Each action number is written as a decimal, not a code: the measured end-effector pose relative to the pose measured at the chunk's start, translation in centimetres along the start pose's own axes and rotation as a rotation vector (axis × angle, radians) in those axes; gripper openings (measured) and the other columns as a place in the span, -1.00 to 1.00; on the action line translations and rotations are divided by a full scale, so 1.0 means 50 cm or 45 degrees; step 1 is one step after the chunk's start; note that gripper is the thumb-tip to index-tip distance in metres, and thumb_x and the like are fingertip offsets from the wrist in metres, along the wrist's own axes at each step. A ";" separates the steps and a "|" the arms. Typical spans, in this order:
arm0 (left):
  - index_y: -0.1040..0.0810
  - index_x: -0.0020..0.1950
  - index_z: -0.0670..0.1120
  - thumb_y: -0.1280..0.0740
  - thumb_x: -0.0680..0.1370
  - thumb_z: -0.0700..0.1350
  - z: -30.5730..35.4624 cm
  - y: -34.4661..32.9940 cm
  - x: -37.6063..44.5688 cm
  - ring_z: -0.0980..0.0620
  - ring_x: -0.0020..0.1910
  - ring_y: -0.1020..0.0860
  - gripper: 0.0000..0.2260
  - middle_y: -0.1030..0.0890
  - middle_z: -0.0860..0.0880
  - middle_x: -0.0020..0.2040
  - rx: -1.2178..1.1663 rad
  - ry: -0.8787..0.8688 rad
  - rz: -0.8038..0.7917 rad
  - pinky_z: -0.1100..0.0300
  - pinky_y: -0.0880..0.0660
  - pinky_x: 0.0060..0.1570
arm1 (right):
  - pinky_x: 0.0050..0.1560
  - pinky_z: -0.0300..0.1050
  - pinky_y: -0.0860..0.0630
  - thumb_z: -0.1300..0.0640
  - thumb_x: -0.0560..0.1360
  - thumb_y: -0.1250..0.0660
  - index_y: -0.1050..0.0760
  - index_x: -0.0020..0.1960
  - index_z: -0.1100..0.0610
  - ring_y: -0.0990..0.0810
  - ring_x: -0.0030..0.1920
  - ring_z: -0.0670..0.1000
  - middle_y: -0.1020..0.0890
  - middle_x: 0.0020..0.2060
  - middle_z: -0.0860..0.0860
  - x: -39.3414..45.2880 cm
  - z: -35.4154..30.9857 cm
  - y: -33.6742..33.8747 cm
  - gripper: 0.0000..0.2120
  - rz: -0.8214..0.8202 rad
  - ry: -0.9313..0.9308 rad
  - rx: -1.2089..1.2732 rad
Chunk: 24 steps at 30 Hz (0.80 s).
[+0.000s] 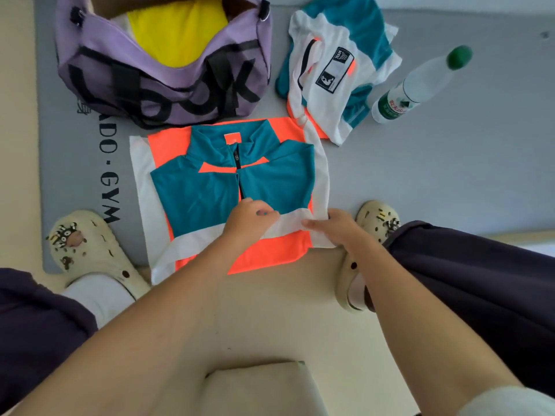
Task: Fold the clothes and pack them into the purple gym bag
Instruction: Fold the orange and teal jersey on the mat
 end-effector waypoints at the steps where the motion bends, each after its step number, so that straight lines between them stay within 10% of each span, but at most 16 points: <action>1: -0.63 -0.14 0.04 -0.39 0.50 0.01 0.011 -0.018 0.001 0.05 -0.10 -0.53 -0.92 -0.57 0.09 -0.19 -0.201 0.070 -0.061 0.24 -0.46 -0.16 | -0.29 -0.32 -0.56 -0.06 0.38 -0.53 -0.61 -0.04 0.01 -0.68 -0.19 -0.09 -0.70 -0.21 -0.10 -0.005 -0.013 -0.010 -0.76 -0.096 0.040 0.053; 5: -0.59 -0.05 -0.01 -0.45 0.47 0.10 0.050 -0.076 0.010 0.08 -0.22 -0.55 -0.79 -0.58 0.07 -0.21 -0.505 0.154 -0.181 0.21 -0.47 -0.23 | 0.13 0.01 -0.56 0.09 0.43 -0.51 -0.63 0.12 0.13 -0.66 0.09 0.11 -0.71 0.02 0.09 -0.015 -0.062 -0.048 -0.71 -0.340 0.173 0.241; 13: -0.55 -0.16 -0.08 -0.47 0.49 -0.13 0.032 -0.065 0.046 0.08 -0.26 -0.53 -0.88 -0.58 0.03 -0.27 -0.487 0.175 -0.081 0.48 -0.39 -0.44 | 0.12 -0.05 -0.56 -0.12 0.43 -0.45 -0.64 0.07 0.08 -0.69 0.01 0.01 -0.73 -0.06 -0.01 0.015 -0.077 -0.057 -0.67 -0.464 0.108 0.067; 20: -0.56 -0.23 -0.03 -0.48 0.48 -0.10 0.013 -0.065 0.065 0.06 -0.20 -0.56 -0.86 -0.62 -0.01 -0.22 -0.529 0.155 -0.145 0.20 -0.48 -0.14 | -0.02 0.01 -0.65 -0.29 0.39 -0.40 -0.55 0.07 0.16 -0.68 -0.08 0.06 -0.68 -0.06 0.07 0.112 -0.149 0.053 -0.46 0.169 0.033 0.331; 24: -0.57 -0.25 -0.03 -0.50 0.46 -0.09 -0.007 -0.049 0.063 0.09 -0.24 -0.55 -0.85 -0.62 0.01 -0.25 -0.634 0.171 -0.158 0.23 -0.48 -0.17 | 0.02 0.17 -0.63 0.08 0.45 -0.46 -0.54 -0.07 0.14 -0.64 -0.12 0.09 -0.65 -0.12 0.09 0.133 -0.197 0.048 -0.84 0.274 0.045 0.437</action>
Point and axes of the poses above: each hand's wrist, its own x-axis towards the middle knuckle, its own y-axis out of the back of the hand, z = x × y, the point moved 8 cm from there along x, towards the middle knuckle
